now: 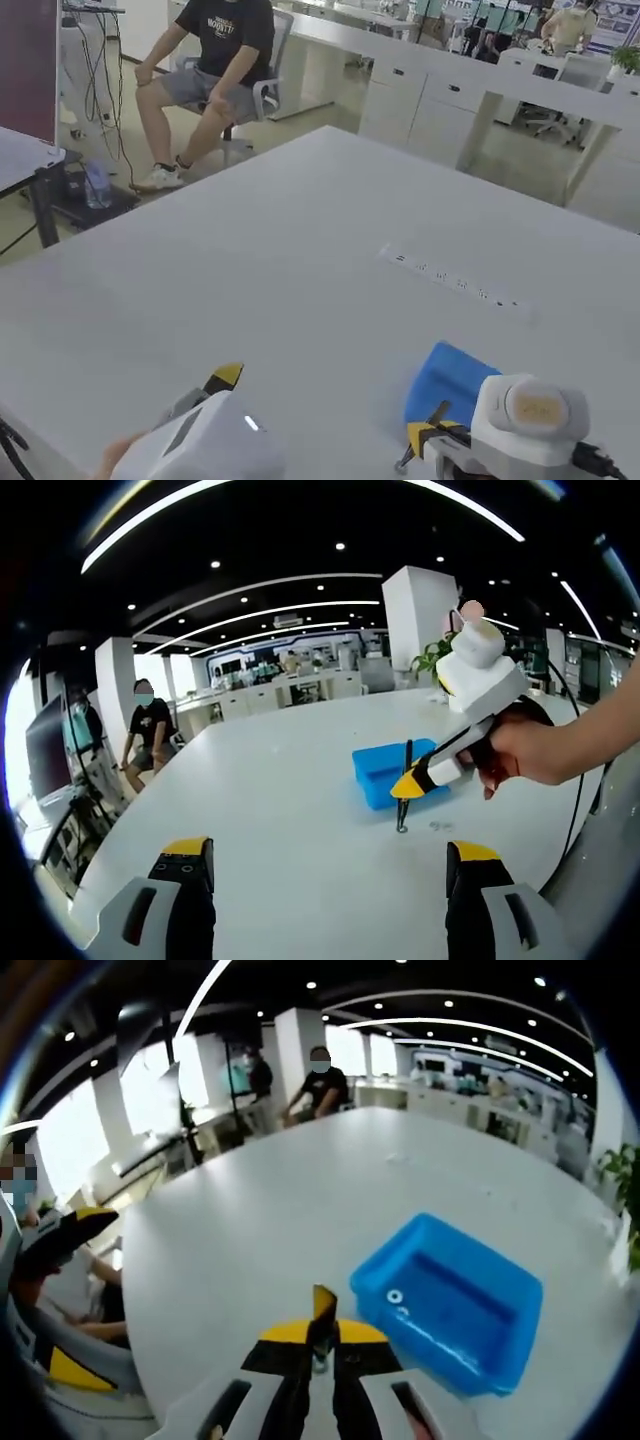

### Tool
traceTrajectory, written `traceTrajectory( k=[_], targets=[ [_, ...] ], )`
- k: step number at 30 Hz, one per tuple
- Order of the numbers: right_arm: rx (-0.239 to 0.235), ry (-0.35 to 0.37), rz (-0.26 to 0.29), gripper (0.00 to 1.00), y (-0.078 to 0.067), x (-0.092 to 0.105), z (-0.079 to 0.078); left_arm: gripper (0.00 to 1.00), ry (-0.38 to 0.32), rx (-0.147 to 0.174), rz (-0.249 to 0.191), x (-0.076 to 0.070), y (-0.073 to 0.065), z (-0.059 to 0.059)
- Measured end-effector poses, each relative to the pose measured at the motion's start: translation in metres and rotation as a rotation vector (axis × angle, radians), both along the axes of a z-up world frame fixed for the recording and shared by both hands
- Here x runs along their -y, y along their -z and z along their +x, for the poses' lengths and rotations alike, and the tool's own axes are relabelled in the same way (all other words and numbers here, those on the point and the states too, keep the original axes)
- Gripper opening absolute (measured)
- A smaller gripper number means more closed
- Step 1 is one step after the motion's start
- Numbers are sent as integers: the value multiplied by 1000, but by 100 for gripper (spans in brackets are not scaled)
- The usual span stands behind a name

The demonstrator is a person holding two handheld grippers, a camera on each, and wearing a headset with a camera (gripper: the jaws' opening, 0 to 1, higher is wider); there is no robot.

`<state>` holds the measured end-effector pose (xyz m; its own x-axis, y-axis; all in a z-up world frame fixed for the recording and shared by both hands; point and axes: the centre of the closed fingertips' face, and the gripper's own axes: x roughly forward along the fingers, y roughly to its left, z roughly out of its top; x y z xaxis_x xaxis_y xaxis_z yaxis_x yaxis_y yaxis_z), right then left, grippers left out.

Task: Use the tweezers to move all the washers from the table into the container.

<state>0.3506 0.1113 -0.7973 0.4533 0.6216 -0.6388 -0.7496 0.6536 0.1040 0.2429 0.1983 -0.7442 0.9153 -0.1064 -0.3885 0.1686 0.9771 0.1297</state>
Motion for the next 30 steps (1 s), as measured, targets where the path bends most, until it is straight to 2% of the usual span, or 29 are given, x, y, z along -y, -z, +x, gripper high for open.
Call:
traceTrajectory(
  k=[3, 7, 11, 16, 21, 24, 26, 30],
  targets=[
    [17, -4, 14, 3, -12, 1, -1, 99, 1, -2, 7, 0, 0, 0],
    [63, -5, 22, 3, -30, 3, 4, 99, 2, 0, 10, 0, 0, 0],
    [103, 23, 43, 3, -47, 8, 18, 99, 0, -2, 11, -1, 0, 0],
    [126, 55, 50, 3, -57, 15, 37, 99, 0, -2, 18, -1, 0, 0],
    [136, 83, 30, 3, -50, 21, 57, 98, -15, 3, 8, -4, -1, 0],
    [107, 110, 17, 3, -35, 27, 68, 96, -20, 2, 7, -5, -1, 0],
    [110, 127, -28, 3, -26, 31, 73, 96, -26, -6, 15, -7, 1, 0],
    [79, 152, -18, 3, -18, 35, 85, 96, -34, -11, 20, -9, 2, -1]
  ],
)
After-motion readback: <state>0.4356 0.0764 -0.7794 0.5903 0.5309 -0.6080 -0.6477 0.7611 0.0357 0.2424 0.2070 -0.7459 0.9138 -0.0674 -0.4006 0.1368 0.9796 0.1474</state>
